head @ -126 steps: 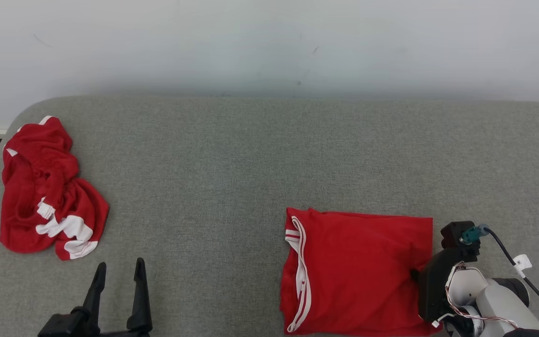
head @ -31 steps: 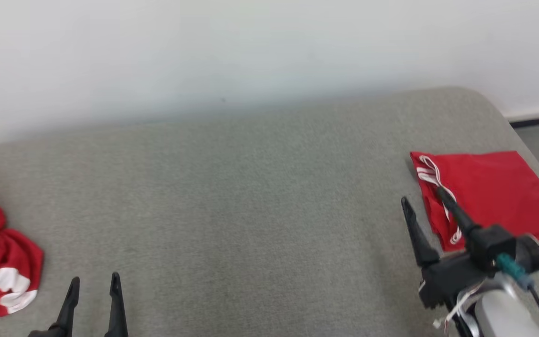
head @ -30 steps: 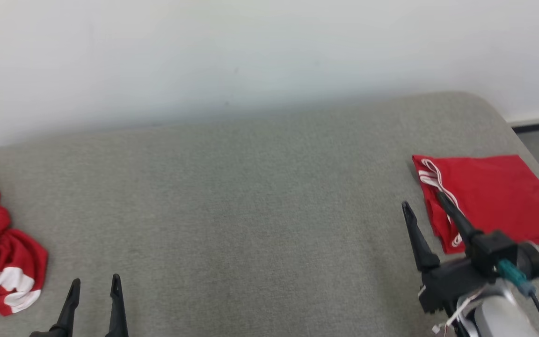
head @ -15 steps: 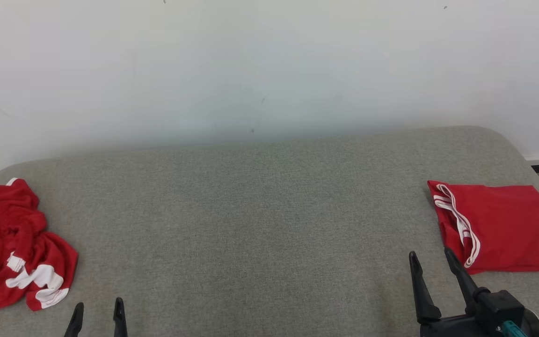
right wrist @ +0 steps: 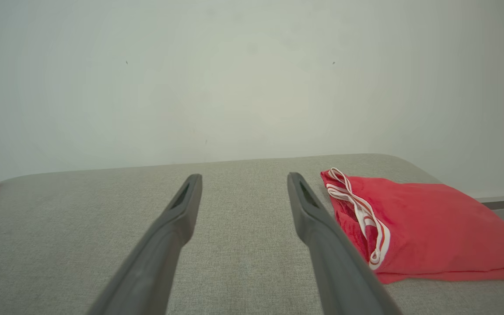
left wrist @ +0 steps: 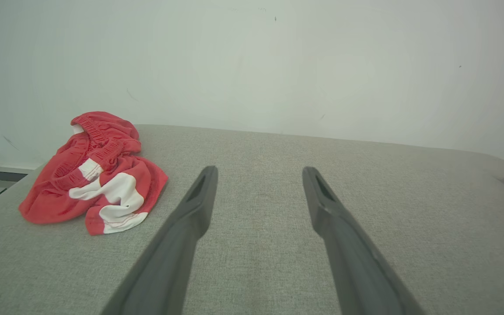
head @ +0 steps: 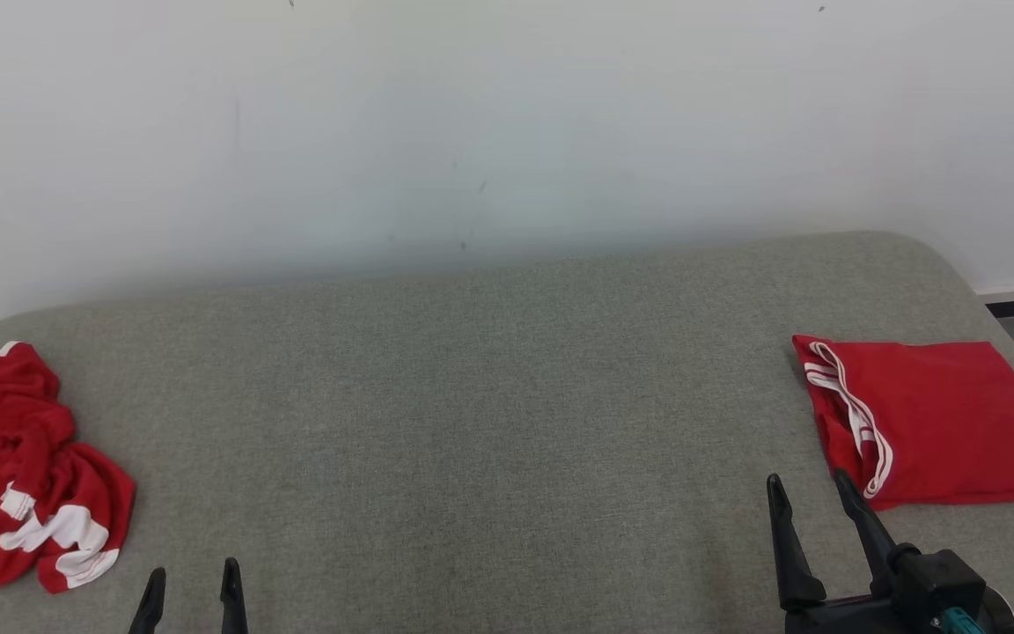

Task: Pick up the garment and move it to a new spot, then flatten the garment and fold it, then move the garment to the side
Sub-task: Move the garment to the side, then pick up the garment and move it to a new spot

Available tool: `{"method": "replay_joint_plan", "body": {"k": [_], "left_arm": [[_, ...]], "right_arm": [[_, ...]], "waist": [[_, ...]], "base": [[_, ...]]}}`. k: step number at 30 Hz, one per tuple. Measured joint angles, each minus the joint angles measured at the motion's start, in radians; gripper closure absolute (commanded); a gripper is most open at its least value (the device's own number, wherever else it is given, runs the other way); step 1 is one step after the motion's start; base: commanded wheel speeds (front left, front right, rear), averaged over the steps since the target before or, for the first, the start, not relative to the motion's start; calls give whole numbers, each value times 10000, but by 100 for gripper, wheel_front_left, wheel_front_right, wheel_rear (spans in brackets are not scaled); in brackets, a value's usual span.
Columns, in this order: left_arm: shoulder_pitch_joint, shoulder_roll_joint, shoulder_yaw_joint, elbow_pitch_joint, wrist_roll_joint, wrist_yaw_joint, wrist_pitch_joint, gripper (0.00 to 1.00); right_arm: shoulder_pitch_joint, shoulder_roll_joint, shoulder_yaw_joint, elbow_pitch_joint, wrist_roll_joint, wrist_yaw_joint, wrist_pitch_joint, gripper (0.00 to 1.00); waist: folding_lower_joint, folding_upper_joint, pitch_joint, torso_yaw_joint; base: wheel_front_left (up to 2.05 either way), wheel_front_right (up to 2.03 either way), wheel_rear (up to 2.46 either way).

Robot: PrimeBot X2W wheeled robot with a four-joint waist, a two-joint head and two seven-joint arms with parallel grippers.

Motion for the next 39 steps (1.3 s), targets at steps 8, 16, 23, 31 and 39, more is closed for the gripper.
{"method": "replay_joint_plan", "body": {"k": [8,16,23,31,39], "left_arm": [[-8,0,10,36,-2,-2,0,0],[-78,-4,0,79,-17,-6,2,0],[-106,-6,8,199,-8,-69,0,0],[53,-4,420,203,207,-142,0,0],[377,-8,836,127,330,-178,0,0]], "right_arm": [[15,36,25,-31,2,0,0,0],[64,59,104,25,48,0,0,0],[97,35,412,146,117,0,0,0],[55,56,654,213,226,0,0,0],[216,134,859,318,395,0,0,0]], "waist": [[0,0,-28,49],[1,0,-2,384],[1,1,-40,1072],[1,1,-119,2196],[1,1,-250,3500]], "base": [[0,0,0],[0,0,0],[0,0,0],[0,0,0],[0,0,0]]}}
